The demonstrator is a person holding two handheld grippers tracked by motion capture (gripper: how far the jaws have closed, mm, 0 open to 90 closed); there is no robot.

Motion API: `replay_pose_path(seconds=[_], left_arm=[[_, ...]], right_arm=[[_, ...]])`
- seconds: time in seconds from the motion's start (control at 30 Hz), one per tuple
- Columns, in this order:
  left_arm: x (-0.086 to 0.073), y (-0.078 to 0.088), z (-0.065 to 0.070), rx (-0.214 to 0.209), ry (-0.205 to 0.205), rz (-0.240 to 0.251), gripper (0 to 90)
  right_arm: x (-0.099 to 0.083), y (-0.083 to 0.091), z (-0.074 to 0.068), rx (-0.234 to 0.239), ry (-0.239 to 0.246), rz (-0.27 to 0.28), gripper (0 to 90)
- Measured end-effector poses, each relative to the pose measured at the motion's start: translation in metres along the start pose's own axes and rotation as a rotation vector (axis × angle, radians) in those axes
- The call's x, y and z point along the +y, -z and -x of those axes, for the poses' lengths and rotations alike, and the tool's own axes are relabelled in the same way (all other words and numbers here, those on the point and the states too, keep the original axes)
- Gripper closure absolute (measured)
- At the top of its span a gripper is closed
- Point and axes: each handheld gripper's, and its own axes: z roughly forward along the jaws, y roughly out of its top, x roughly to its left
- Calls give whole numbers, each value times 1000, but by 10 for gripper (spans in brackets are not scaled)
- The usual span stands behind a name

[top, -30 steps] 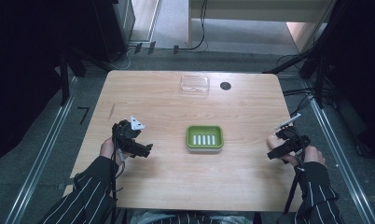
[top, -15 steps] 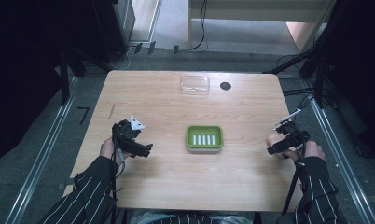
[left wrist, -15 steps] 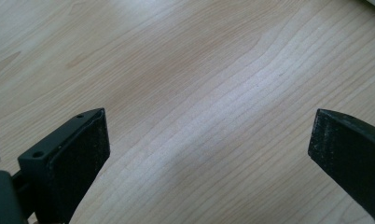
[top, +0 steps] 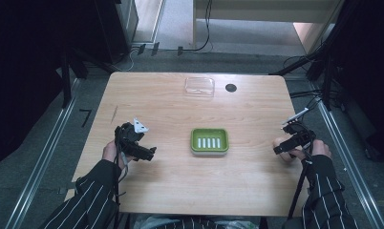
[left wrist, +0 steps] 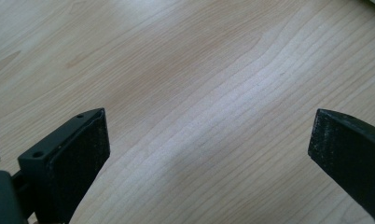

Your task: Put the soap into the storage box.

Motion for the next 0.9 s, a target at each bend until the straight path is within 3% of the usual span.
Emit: replay_pose_path(seconds=[0.37, 0.63, 0.9], left_arm=[[0, 0, 0, 0, -2, -5, 0], [0, 0, 0, 1, -2, -4, 0], [0, 0, 0, 3, 0, -4, 0]], right_arm=[[7, -13, 6, 8, 7, -30, 139], [9, -17, 9, 19, 2, -44, 153], [10, -21, 10, 25, -5, -64, 225]])
